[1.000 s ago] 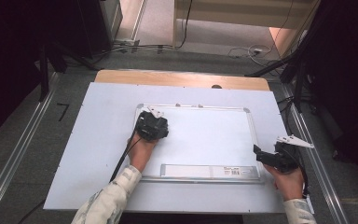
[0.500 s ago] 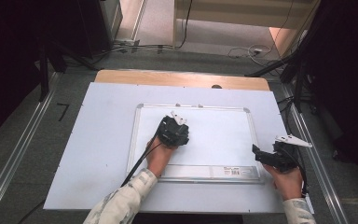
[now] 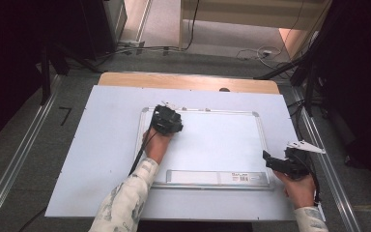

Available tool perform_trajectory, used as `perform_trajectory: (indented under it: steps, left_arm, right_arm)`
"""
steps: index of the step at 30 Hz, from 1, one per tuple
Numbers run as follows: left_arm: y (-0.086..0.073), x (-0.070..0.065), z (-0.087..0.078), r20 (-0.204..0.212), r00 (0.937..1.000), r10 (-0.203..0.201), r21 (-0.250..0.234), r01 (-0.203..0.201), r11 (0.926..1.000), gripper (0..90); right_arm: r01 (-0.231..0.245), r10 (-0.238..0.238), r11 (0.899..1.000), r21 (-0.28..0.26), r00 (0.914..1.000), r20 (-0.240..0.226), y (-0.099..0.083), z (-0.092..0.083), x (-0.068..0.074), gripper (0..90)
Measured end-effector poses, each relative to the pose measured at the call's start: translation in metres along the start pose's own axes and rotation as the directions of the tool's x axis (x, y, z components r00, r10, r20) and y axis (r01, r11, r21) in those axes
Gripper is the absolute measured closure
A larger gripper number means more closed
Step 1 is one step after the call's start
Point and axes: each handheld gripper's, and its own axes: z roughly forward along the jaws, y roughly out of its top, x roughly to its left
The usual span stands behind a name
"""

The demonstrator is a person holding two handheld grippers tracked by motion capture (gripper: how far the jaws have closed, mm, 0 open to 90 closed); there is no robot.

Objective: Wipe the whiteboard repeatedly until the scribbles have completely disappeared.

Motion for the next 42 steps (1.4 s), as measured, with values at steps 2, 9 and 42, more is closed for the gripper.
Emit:
perform_trajectory:
  steps: [2, 9, 42]
  left_arm:
    - [-0.001, 0.012, 0.0, -0.02, 0.9995, -0.023, 0.004, 0.023, 0.9997, 40.9]
    - [-0.012, 0.026, -0.011, -0.017, 0.9996, -0.022, 0.007, 0.022, 0.9997, 40.9]
    - [-0.044, -0.056, -0.048, 0.162, 0.9722, 0.169, -0.023, -0.167, 0.9857, 41.1]
  right_arm:
    - [0.0, 0.0, 1.0, 0.0, 1.0, 0.0, 0.0, 0.0, 0.0, 8.5]
    - [0.001, -0.001, 1.0, -0.001, 1.0, 0.001, 0.0, 0.0, 0.0, 8.4]
    - [0.014, -0.014, 1.0, 0.008, 0.9999, -0.006, 0.003, 0.004, 0.007, 8.4]
